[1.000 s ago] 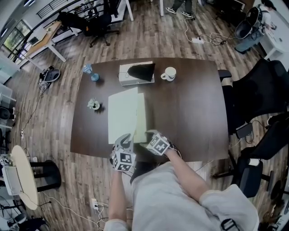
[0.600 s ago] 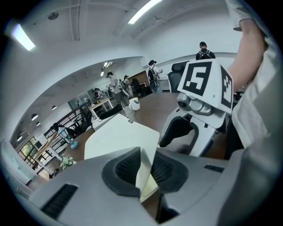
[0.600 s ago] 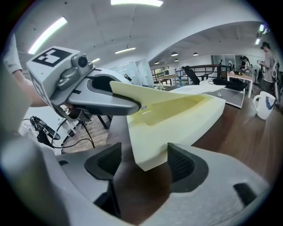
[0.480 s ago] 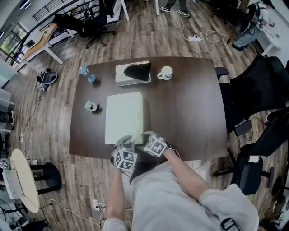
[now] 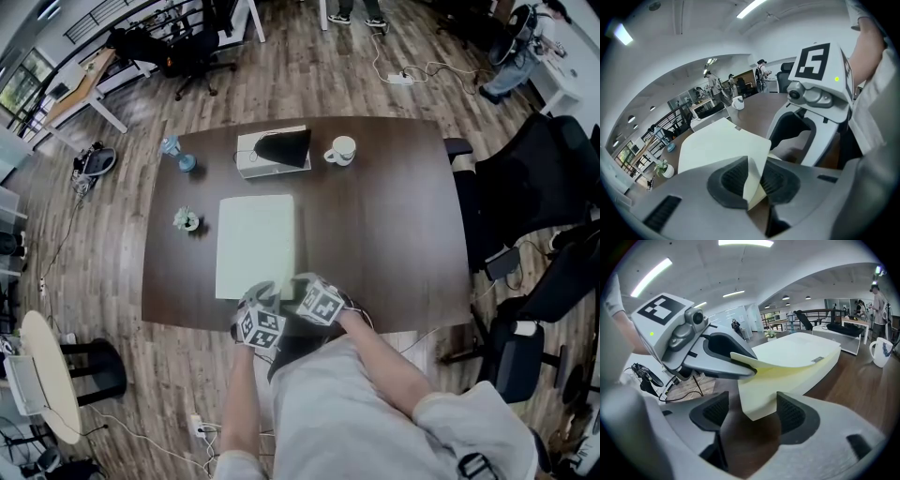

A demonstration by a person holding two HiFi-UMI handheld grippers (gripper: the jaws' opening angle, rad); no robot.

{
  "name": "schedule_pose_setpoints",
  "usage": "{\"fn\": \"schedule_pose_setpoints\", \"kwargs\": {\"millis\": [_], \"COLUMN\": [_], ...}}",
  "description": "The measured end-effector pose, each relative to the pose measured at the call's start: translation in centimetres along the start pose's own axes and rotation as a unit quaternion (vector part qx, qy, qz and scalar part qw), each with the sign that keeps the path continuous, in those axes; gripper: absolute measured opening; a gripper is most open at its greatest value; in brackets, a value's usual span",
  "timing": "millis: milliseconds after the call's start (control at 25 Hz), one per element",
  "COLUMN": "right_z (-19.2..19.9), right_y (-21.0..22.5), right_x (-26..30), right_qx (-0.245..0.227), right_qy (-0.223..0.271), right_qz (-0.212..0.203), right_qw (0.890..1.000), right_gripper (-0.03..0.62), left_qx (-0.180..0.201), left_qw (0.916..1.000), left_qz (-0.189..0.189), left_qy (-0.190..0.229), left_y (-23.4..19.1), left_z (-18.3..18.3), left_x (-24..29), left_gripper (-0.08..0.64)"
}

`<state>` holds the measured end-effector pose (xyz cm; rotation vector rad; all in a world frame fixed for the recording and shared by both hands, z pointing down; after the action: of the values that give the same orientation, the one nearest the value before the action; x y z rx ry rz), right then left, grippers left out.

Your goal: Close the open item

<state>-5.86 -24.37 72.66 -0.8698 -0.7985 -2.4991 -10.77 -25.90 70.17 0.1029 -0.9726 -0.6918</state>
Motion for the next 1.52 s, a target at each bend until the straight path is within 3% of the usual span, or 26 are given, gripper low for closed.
{"fn": "schedule_pose_setpoints", "kwargs": {"millis": [520, 760, 920, 1120, 1520], "right_z": [0.2, 0.3, 0.2, 0.3, 1.0], "right_y": [0.0, -0.1, -0.1, -0.1, -0.2], "right_x": [-0.1, 0.2, 0.0, 0.0, -0.2], "right_qx": [-0.005, -0.009, -0.008, -0.005, -0.002], "right_qy": [-0.003, -0.004, -0.004, -0.004, -0.027], "right_qz": [-0.001, -0.002, 0.001, 0.003, -0.003], "right_qw": [1.0, 1.0, 1.0, 1.0, 1.0], "right_gripper": [0.31, 0.31, 0.31, 0.311, 0.316], "left_qx": [-0.013, 0.003, 0.002, 0.027, 0.049], "left_qw": [0.9996, 0.9986, 0.9954, 0.9837, 0.9701], "left_qz": [0.017, 0.04, 0.083, 0.163, 0.224], "left_qy": [-0.02, -0.034, -0.048, -0.071, -0.078], "left_y": [0.8, 0.9, 0.7, 0.6, 2.0], "left_z": [0.8, 1.0, 0.9, 0.4, 0.4], "left_x": [1.3, 1.7, 1.8, 1.9, 1.6], "left_gripper": [0.052, 0.058, 0.067, 0.094, 0.209]}}
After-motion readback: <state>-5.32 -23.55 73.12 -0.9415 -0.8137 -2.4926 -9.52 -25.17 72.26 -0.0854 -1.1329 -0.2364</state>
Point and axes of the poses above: the fingertips, and each gripper's own axes: x forward along the fingers, y to its right, z out of its underside, the point moved 4 cm from there along -x, backward along the fingers, and after that the axes turned 11 degrees about x, right-handed, at the moved point
